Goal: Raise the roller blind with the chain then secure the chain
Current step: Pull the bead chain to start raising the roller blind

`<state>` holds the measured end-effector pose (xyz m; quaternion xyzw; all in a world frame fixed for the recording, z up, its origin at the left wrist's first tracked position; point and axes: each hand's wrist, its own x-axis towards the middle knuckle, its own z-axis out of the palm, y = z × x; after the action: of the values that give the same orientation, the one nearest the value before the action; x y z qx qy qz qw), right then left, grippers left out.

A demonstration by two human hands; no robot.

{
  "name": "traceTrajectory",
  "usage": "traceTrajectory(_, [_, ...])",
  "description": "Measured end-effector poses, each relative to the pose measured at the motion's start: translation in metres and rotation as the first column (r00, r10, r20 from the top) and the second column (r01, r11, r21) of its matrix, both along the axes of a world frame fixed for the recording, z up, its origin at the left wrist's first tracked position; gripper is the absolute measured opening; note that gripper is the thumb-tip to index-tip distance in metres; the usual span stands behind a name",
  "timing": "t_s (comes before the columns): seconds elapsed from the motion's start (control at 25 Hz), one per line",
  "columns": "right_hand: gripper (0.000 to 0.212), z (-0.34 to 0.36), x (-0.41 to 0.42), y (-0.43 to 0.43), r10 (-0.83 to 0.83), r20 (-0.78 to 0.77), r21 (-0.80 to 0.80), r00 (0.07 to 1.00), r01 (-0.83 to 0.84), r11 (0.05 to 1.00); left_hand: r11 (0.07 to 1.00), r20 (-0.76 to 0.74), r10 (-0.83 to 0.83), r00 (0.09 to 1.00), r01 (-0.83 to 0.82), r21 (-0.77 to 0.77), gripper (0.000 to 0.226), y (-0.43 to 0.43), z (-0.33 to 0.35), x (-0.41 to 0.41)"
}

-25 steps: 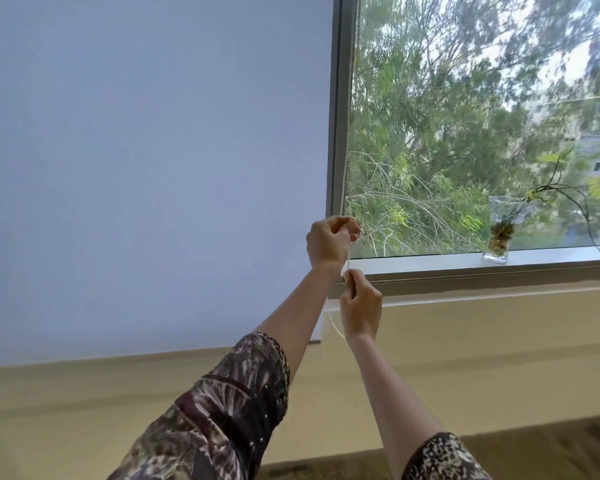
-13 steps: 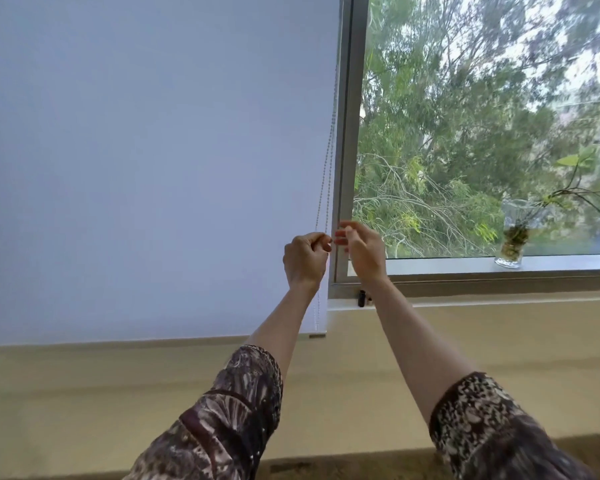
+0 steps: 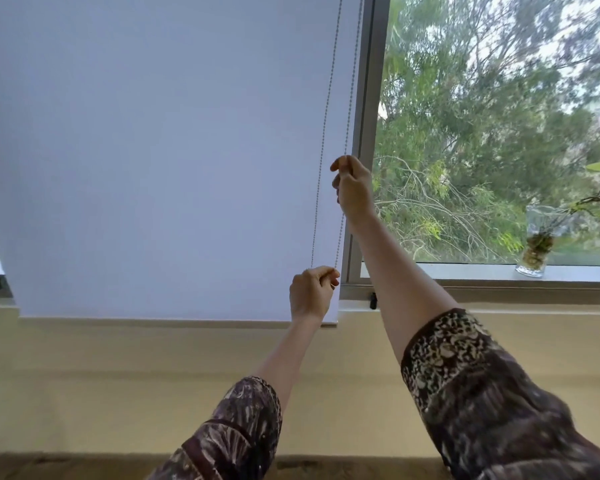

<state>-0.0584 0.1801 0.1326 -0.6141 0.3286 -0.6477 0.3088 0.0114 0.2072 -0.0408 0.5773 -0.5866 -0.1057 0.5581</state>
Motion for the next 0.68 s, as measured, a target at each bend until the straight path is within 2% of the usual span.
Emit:
traceTrajectory(0.16, [0.025,-0.030,-0.004,0.006,-0.064,-0.076,-0.034,0.995,0.062,0.998,0.981,-0.020,-0.134,0.991,0.136,0.141,0.013,0.000,-0.003,0.016])
traceTrajectory(0.24, [0.024,-0.040,-0.008,0.007,-0.095,-0.092,-0.024,0.991,0.093,0.995,0.972,-0.032,-0.165,0.986,0.168,0.164,0.021,-0.001,0.009,0.022])
traceTrajectory(0.32, [0.023,-0.052,-0.010,0.008,-0.132,-0.123,-0.015,0.984,0.131,0.991,0.976,-0.121,-0.185,0.975,0.196,0.090,0.025,0.000,0.033,0.020])
traceTrajectory(0.44, [0.023,-0.076,-0.016,0.010,-0.132,-0.162,0.004,0.978,0.134,0.991,0.964,-0.316,-0.266,0.911,0.259,-0.065,0.025,0.002,0.078,0.011])
traceTrajectory(0.68, [0.026,-0.132,-0.024,0.024,-0.066,-0.180,0.099,0.981,0.085,0.991,0.921,-0.457,-0.391,0.799,0.342,-0.190,0.030,0.002,0.143,-0.016])
